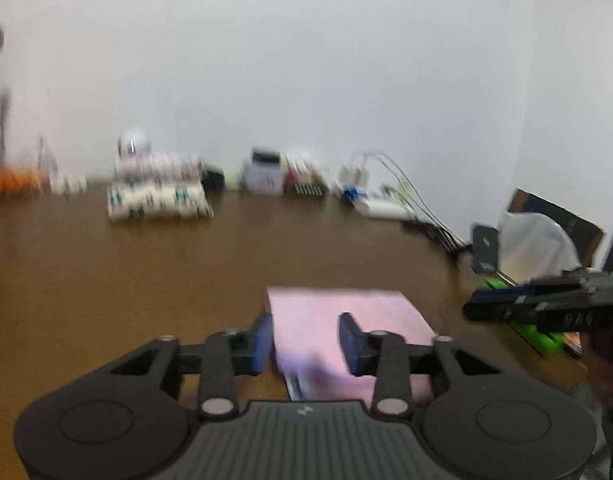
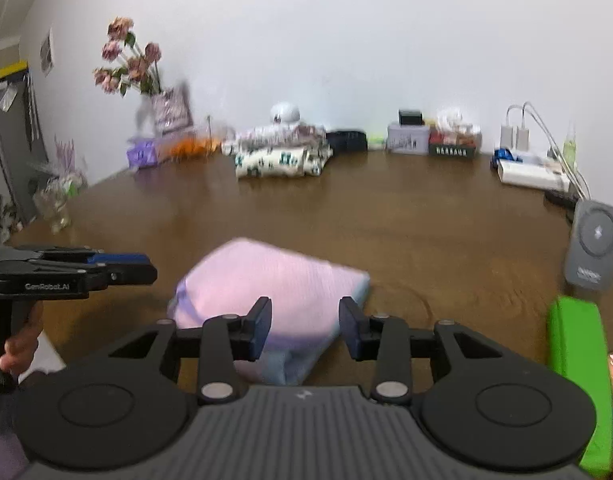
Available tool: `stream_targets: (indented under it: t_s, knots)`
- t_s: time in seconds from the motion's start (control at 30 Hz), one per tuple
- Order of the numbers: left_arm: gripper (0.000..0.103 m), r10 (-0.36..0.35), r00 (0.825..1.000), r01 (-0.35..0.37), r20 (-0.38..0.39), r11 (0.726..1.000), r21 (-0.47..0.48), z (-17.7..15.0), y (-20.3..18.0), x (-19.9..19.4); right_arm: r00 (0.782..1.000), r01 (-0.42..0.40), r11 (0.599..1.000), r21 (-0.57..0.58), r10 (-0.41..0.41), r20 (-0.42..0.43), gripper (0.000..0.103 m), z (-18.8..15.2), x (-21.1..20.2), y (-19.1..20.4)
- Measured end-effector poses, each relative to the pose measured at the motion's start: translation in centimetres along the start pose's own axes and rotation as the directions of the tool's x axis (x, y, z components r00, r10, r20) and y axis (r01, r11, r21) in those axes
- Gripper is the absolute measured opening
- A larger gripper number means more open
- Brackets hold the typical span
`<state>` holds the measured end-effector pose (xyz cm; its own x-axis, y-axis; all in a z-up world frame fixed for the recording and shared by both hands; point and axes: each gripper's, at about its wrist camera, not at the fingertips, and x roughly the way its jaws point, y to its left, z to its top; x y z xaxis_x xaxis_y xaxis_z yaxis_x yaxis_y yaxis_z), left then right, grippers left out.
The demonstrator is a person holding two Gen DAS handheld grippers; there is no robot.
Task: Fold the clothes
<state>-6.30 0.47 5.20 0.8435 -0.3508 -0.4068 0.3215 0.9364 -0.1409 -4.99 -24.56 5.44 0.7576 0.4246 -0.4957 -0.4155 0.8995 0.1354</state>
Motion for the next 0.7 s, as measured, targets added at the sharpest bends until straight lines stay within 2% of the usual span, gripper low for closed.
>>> stream_targets:
  t_s: [0.03,0.13,0.2,0.27,0.33,0.4,0.47,0.53,0.7]
  knots:
    - [0.047,0.006,1.0,-0.006,-0.019,1.0,0.012,0.1,-0.3,1.1,1.0,0.016,1.0,0.009,-0.016,-0.005,0.037,0.1,1.1,0.3]
    - [0.037,0.015,0.992,-0.013,-0.126,1.0,0.021,-0.2,-1.2,3.8,0.997,0.047,0.999,0.021,-0.046,-0.068,0.031,-0.4,3.9,1.0]
    - [0.036,-0.015,0.983,0.016,-0.185,1.0,0.003,-1.1,-1.2,4.1,0.995,0.025,1.0,-0.008,-0.025,-0.096,0.031,-1.3,4.3,1.7]
    - [0.036,0.0,0.974,0.0,-0.228,1.0,0.0,-2.0,-1.4,3.9,0.99,0.05,0.998,-0.026,-0.053,-0.129,0.031,-2.1,4.4,1.7]
    - [0.038,0.001,0.973,0.0,-0.231,1.0,0.003,-2.7,-1.2,3.0,0.989,0.071,0.997,0.0,-0.07,-0.129,0.031,-2.3,3.1,1.0]
    - [0.046,0.015,0.978,-0.018,-0.208,1.0,-0.012,-2.8,-0.9,1.5,0.994,0.079,0.997,-0.005,-0.079,-0.082,0.031,-2.3,0.8,0.8]
    - [0.062,0.031,0.985,-0.037,-0.169,0.999,-0.029,-2.7,-0.6,0.1,0.996,0.066,0.998,-0.017,-0.067,-0.051,0.039,-2.5,-0.8,1.0]
    - [0.069,0.053,0.987,-0.059,-0.151,0.998,-0.033,-2.7,-0.5,-0.6,0.998,0.039,0.999,-0.022,-0.04,-0.043,0.043,-2.8,-1.6,1.1]
    - [0.069,0.094,0.979,-0.095,-0.18,0.996,0.004,-3.2,-1.7,-0.3,0.996,0.011,1.0,-0.022,-0.013,-0.084,0.046,-3.7,-1.0,1.7]
